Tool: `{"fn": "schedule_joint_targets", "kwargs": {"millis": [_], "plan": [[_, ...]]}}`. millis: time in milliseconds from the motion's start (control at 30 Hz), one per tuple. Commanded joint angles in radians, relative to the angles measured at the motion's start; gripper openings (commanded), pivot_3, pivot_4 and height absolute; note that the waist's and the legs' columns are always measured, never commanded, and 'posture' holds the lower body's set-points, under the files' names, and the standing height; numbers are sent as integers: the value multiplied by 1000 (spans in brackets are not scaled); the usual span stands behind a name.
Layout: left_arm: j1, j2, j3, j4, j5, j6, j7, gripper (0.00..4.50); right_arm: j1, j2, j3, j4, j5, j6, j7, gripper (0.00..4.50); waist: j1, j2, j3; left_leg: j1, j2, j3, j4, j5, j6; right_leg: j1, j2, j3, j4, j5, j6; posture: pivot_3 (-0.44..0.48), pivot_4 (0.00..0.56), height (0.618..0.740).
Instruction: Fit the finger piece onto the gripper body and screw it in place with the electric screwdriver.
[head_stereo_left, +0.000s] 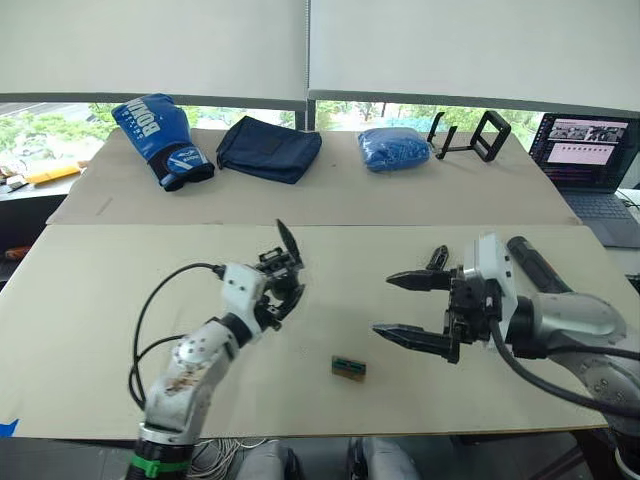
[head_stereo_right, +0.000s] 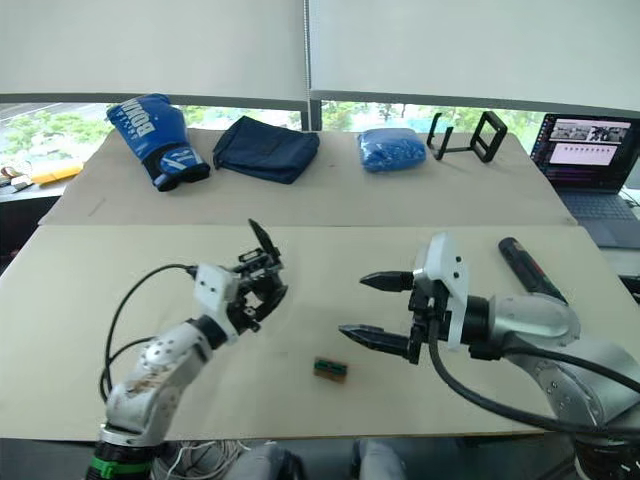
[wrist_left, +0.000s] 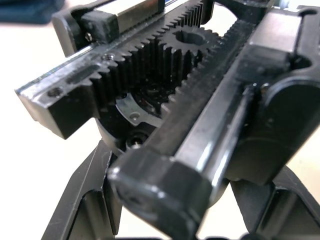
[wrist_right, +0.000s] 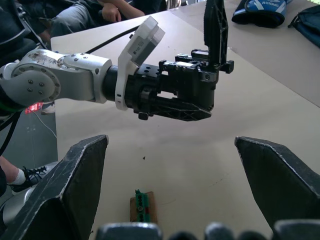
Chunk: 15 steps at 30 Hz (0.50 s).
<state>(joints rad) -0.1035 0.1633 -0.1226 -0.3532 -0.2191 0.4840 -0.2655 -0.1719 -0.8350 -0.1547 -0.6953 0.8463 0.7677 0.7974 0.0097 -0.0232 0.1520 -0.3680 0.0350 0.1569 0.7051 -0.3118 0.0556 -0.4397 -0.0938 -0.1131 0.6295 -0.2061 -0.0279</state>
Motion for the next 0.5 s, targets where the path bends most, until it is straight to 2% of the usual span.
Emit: {"fn": "schedule_joint_targets", "kwargs": {"millis": [33, 200, 300, 400, 467, 500], "plan": [[-54, -72, -46, -3, 74, -40, 96, 2376, 17, -19, -49, -35, 7, -4, -21, 4500, 4, 0, 0, 0, 0, 0, 0, 0, 0, 0, 0, 0, 0, 0, 0, 0, 150, 740], [-105, -81, -100, 103, 99, -19, 53, 2376, 7, -16, -22, -2, -60, -42, -49, 4500, 6, 0, 0, -1, -1, -2, 0, 0, 1, 0, 1, -1, 0, 0, 0, 0, 150, 740], [-105, -88, -102, 153, 104, -32, 47, 2376, 13, -24, 21, 22, -145, -95, -28, 4500, 4, 0, 0, -1, -1, -2, 0, 0, 1, 0, 1, -1, 0, 0, 0, 0, 150, 740], [-82, -84, -101, 172, 110, -46, 43, 2376, 15, -19, 32, 26, -160, -108, -11, 4500, 4, 0, 0, -1, -1, -2, 0, 0, 1, 0, 1, -1, 0, 0, 0, 0, 150, 740], [-52, -66, -98, 156, 86, -44, 5, 3415, 10, -9, 35, 25, -159, -106, -13, 4500, 3, 0, 0, -1, -1, -2, 0, 0, 1, 0, 1, -1, 0, 0, 0, 0, 150, 740], [-38, -50, -94, 143, 71, -34, -21, 3743, 11, -7, 37, 24, -162, -108, -13, 4500, 3, 0, 0, 0, 0, -2, 0, 0, 1, 0, 0, -1, 0, 0, 0, 0, 150, 740]]}}
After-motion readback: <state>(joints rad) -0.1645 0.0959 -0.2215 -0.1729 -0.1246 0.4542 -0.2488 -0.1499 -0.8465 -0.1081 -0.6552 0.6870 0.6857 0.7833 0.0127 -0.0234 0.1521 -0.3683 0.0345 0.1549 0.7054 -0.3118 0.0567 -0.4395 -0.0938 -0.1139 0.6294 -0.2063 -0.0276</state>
